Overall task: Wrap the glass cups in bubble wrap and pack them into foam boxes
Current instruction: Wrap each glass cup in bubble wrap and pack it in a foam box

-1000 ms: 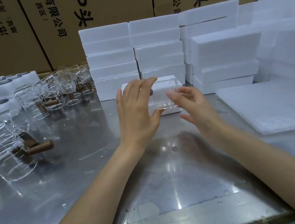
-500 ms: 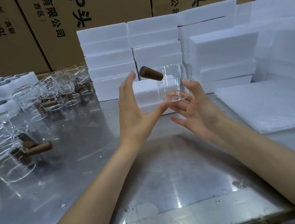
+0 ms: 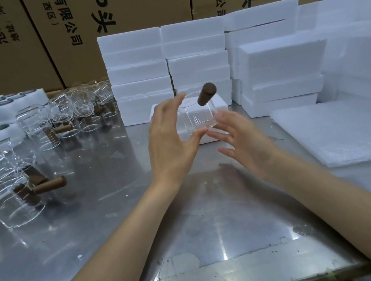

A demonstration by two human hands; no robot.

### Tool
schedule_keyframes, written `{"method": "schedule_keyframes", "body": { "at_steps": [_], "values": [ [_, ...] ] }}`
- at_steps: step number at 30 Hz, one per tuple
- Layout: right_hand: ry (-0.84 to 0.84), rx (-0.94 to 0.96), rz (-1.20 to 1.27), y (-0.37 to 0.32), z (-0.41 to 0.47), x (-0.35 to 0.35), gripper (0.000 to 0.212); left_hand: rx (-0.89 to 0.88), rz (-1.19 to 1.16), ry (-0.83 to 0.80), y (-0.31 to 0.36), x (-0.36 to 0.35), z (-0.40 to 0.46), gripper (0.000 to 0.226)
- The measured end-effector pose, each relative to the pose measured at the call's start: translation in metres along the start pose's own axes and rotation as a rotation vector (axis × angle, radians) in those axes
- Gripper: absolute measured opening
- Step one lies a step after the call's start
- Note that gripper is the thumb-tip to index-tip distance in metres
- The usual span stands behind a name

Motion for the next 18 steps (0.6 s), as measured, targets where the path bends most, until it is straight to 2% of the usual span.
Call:
{"method": "schedule_keyframes", "body": {
  "at_steps": [3,5,7,9,11,13,16,18],
  "values": [
    [0.001,0.043,-0.065,0.000,-0.003,-0.004,0.061,-0.022,0.069,-0.034,0.002,-0.002,0.000,0.061],
    [0.030,0.056,-0.104,0.002,-0.003,-0.004,0.064,-0.047,0.106,-0.050,0.003,-0.004,-0.001,0.060],
    [0.062,0.060,-0.113,0.002,-0.002,-0.001,0.053,-0.065,0.096,-0.072,0.005,-0.005,0.000,0.062],
    [0.038,0.056,-0.069,0.000,0.000,0.000,0.032,-0.035,0.020,-0.114,0.006,-0.006,0.001,0.075],
    [0.001,0.044,-0.011,-0.001,0.001,0.001,0.016,0.095,-0.119,-0.144,0.005,-0.006,0.001,0.095],
    [-0.031,0.029,0.030,-0.002,0.001,0.003,0.017,0.309,-0.284,-0.145,0.005,-0.007,-0.001,0.100],
    [-0.085,0.044,0.064,-0.005,0.000,0.004,0.021,0.569,-0.491,-0.138,-0.005,-0.009,-0.001,0.092],
    [-0.131,0.052,0.055,-0.006,-0.002,0.002,0.025,0.606,-0.551,-0.186,-0.010,-0.009,0.002,0.074]
  ]
}}
Point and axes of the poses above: each hand's wrist, its own z-axis towards the middle knuckle, its own x-axis out of the back of the hand, y = z × x, the point moved 3 cm from there along z, towards the middle knuckle, and after that the axes turned 14 degrees about -z, right-handed, at the moved point
